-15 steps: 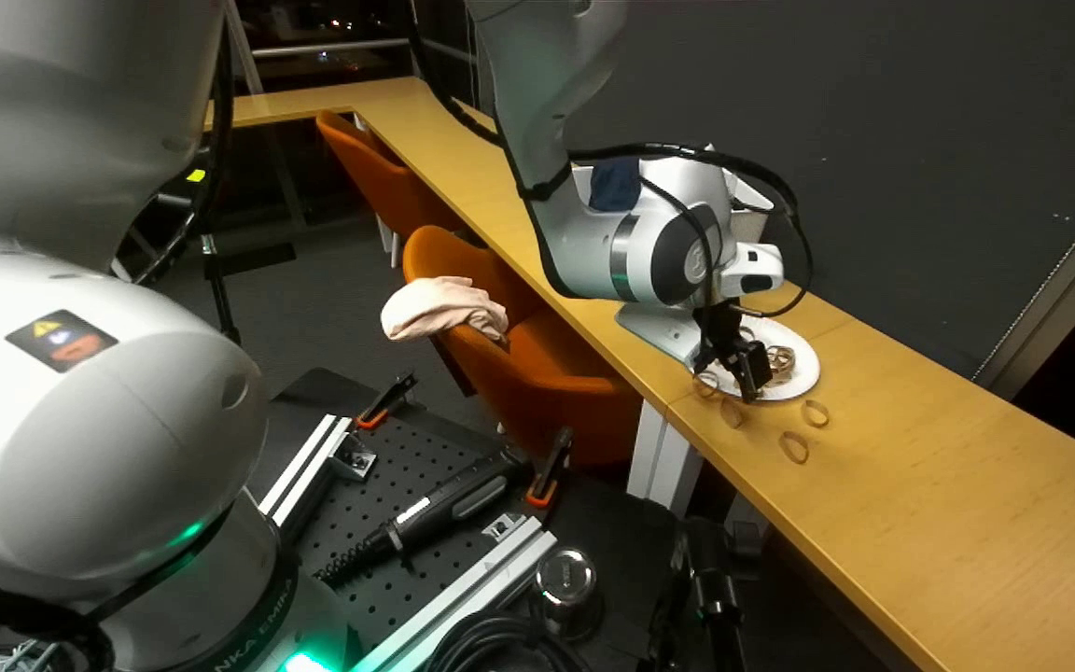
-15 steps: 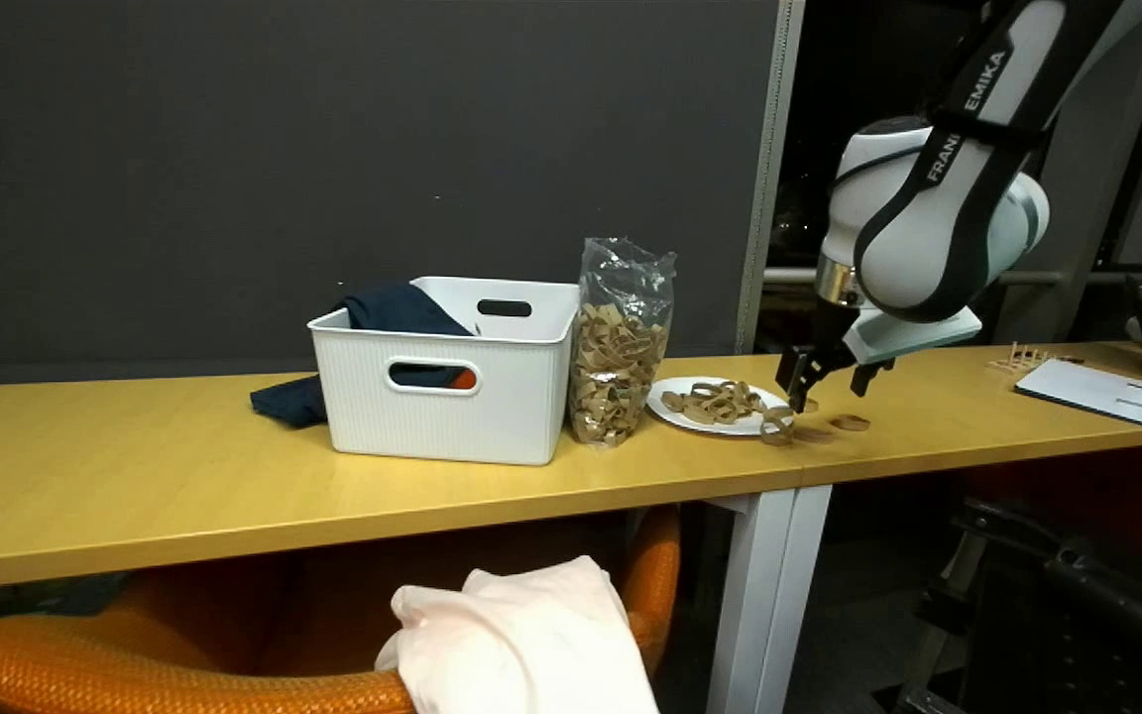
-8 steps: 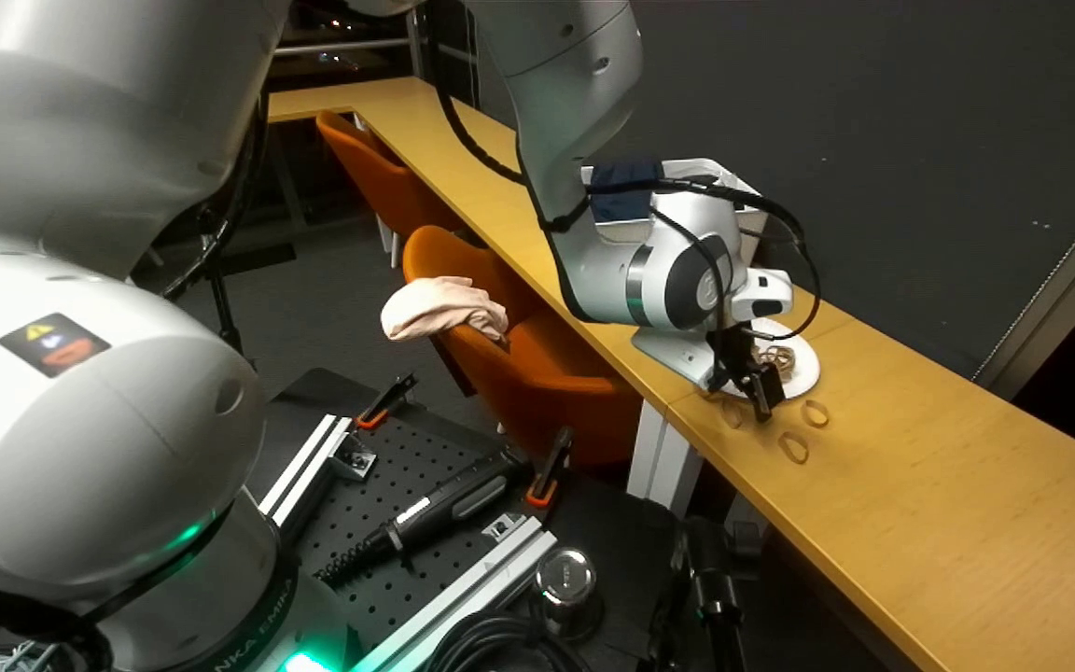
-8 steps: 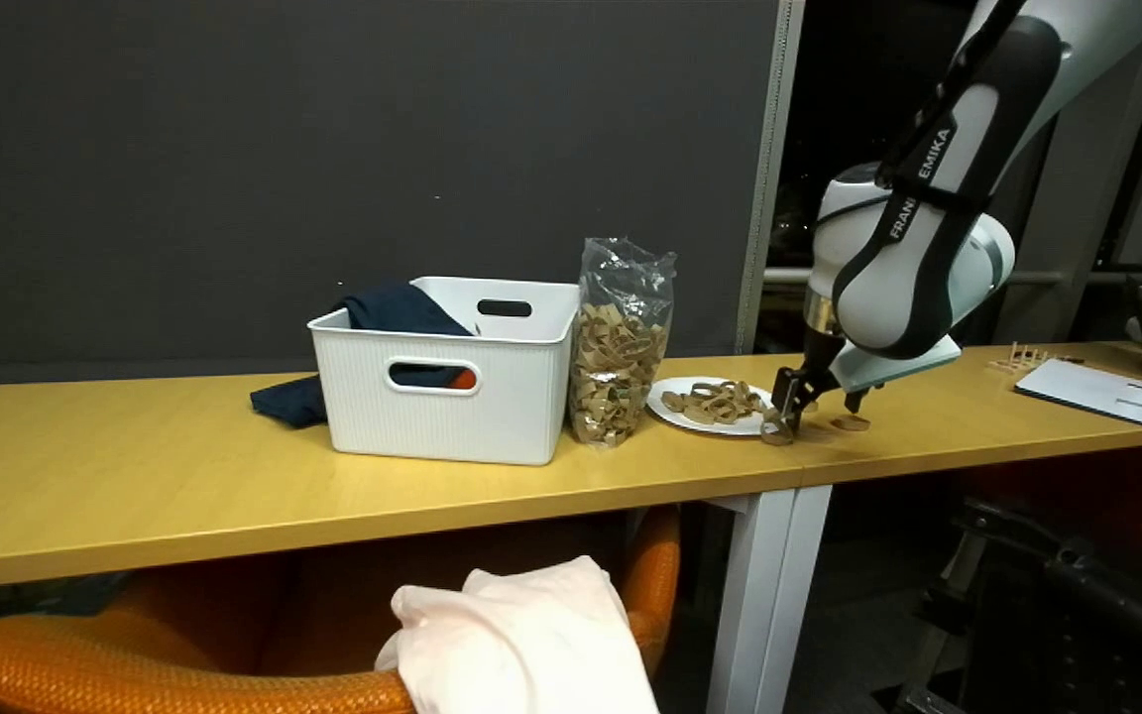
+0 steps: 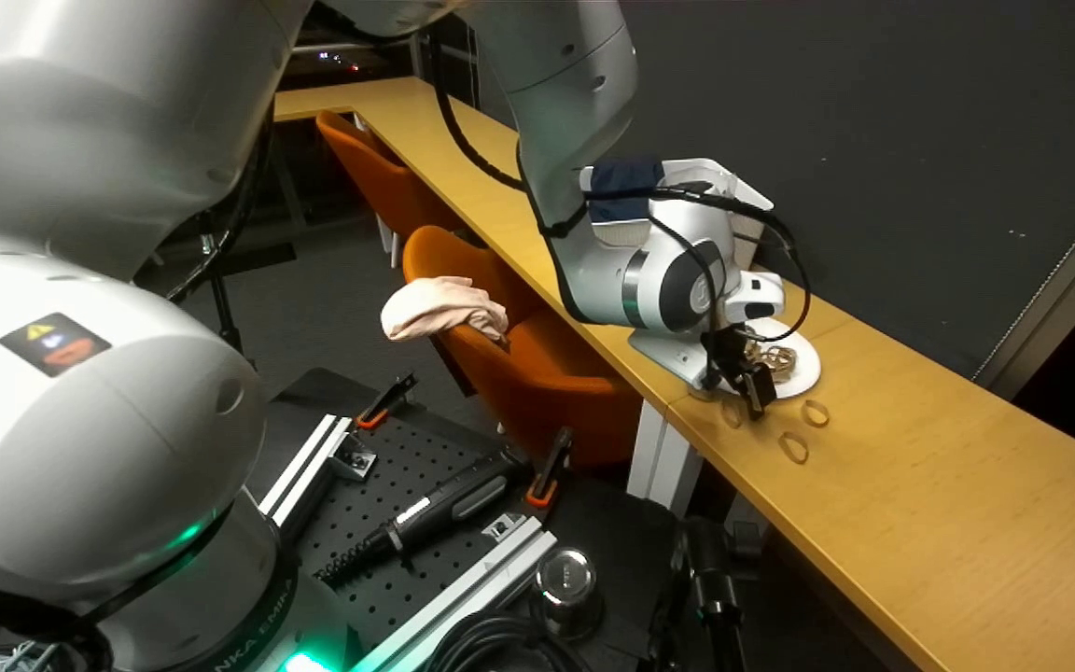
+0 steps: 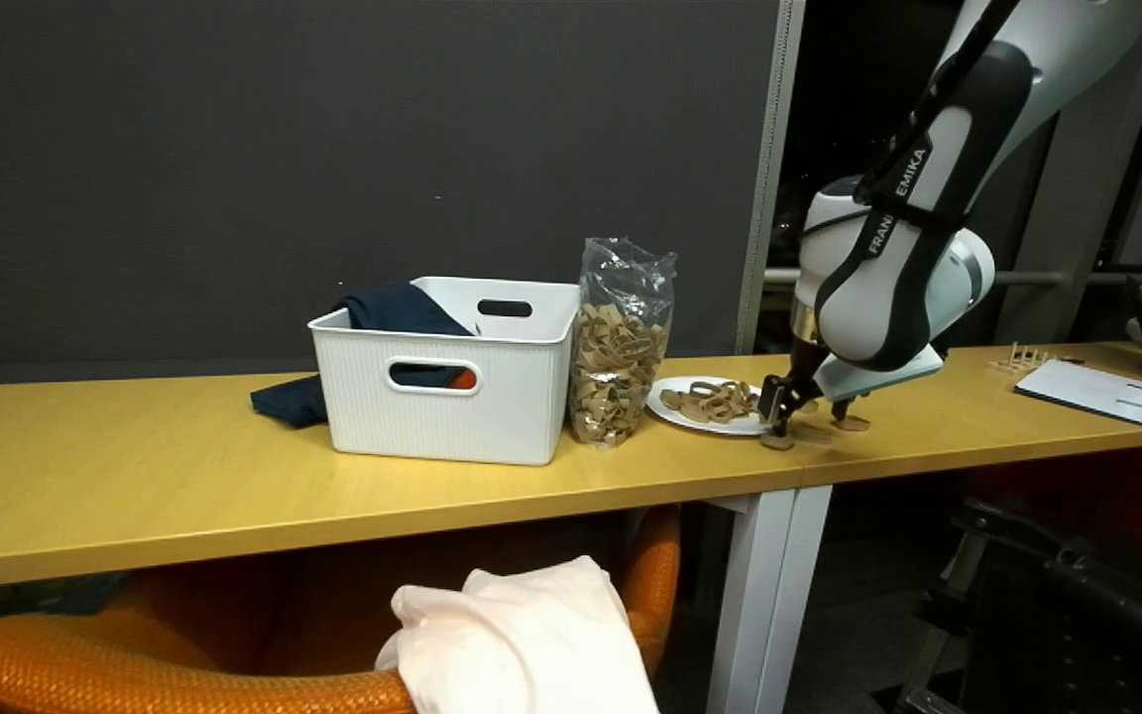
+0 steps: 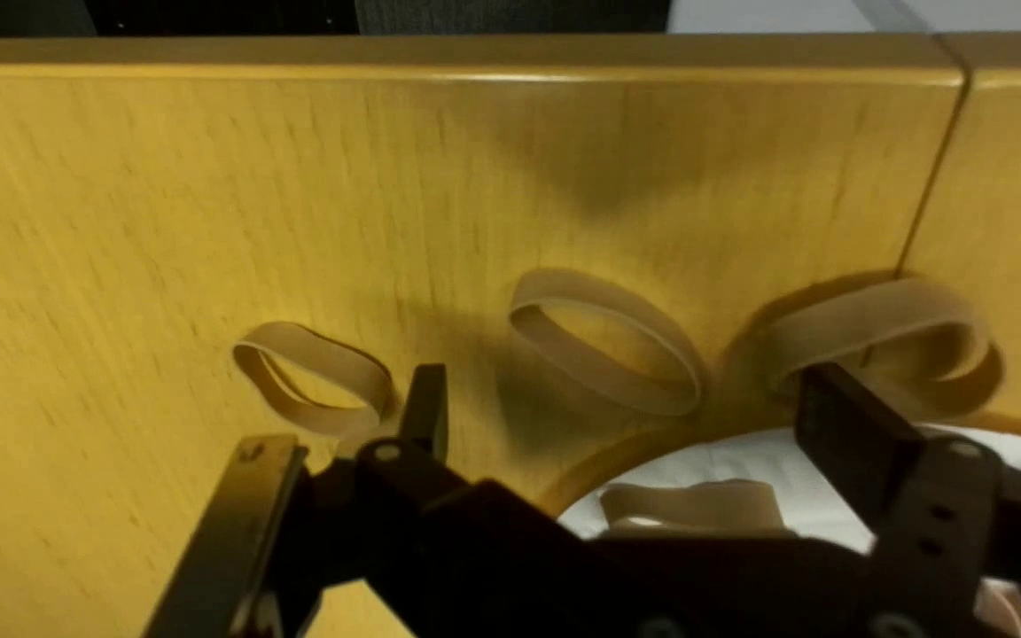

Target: Put some of the contents of the plastic bag onto the white plate

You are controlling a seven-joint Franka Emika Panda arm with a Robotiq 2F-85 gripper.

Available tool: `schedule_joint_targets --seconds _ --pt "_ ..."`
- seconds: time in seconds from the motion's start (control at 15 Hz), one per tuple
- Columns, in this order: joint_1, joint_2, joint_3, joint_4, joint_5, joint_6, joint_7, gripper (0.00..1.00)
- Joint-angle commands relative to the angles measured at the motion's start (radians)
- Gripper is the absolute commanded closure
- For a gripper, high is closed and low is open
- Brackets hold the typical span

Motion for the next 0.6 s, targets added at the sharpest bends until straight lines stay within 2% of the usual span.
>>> schedule_joint_targets --seconds 0.0,0.47,0.53 --pt "0.003 -0.029 0.017 -0.028 0.044 0.019 -0.024 0.00" --pt "-0.001 -0.016 0.035 -0.017 0.060 0.023 -0.025 0.00" --pt "-0.002 -0.016 0.038 -0.017 0.061 0.025 -0.026 0.06"
